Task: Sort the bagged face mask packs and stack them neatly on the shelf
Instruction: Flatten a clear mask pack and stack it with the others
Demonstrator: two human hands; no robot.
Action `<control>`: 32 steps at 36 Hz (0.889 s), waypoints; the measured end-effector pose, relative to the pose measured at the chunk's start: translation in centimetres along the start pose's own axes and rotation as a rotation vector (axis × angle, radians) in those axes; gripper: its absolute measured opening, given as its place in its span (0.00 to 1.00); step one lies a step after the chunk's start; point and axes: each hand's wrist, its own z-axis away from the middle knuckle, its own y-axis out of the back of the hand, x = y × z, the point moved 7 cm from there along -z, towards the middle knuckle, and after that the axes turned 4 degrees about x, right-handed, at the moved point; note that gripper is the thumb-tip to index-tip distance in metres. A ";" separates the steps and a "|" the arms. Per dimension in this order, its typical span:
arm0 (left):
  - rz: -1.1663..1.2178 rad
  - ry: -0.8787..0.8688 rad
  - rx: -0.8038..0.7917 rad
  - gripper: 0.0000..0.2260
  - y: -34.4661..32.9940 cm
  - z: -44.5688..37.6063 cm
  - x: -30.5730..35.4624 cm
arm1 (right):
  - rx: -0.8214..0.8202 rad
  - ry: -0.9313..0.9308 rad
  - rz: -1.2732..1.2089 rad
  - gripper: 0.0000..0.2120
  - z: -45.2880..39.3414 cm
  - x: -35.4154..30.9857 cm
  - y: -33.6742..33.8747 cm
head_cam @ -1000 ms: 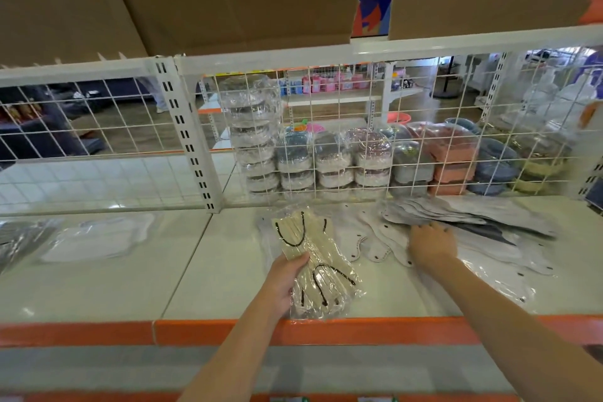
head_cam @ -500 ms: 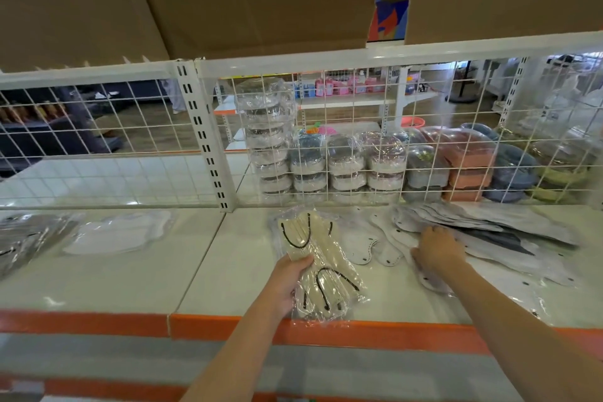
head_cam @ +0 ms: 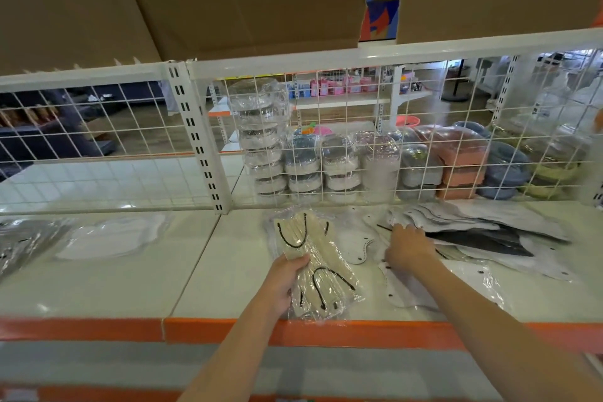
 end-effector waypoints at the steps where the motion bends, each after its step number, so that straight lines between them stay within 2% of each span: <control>1: 0.003 -0.001 0.001 0.07 0.1 -0.2 -0.2 | 0.013 0.000 0.062 0.23 0.1 0.1 -0.2; 5: 0.012 -0.006 -0.001 0.12 0.3 0.0 -0.1 | 0.049 0.081 0.199 0.19 0.4 -1.3 -0.1; 8: 0.013 -0.004 0.005 0.08 0.5 0.5 0.2 | 0.039 0.109 0.146 0.13 0.6 -2.2 0.3; 11: 0.013 -0.011 0.011 0.04 0.6 0.9 0.6 | 0.099 0.131 -0.132 0.09 1.0 -3.0 1.5; 16: 0.169 0.011 -0.029 0.14 0.3 1.0 0.9 | 0.149 0.284 -0.632 0.04 2.3 -6.7 5.3; 18: 0.278 0.030 -0.096 0.22 -0.5 1.3 1.3 | 0.015 0.280 -0.960 0.03 3.2 -8.3 5.7; 20: 0.326 0.021 -0.182 0.32 -1.3 1.1 1.5 | -0.226 0.299 -1.274 0.04 4.4 -10.3 5.8; 21: 0.326 0.001 -0.189 0.32 -1.3 1.2 1.7 | -0.359 0.321 -1.407 0.05 5.0 -11.2 5.7; 23: 0.322 -0.042 -0.189 0.23 -1.2 1.5 2.2 | -0.519 0.352 -1.561 0.07 5.8 -12.3 5.9; 25: 0.305 -0.062 -0.121 0.15 -0.6 1.6 2.5 | -0.484 0.344 -1.569 0.09 5.3 -12.1 6.2; 28: 0.249 -0.074 -0.005 0.14 0.9 0.9 2.5 | -0.269 0.280 -1.476 0.09 3.9 -10.7 6.3; 30: 0.267 -0.091 0.054 0.14 2.0 0.5 2.7 | -0.112 0.277 -1.280 0.06 3.4 -9.4 6.3; 32: 0.270 -0.157 0.056 0.10 2.5 0.7 3.7 | -0.061 0.306 -1.077 0.13 3.1 -8.9 5.6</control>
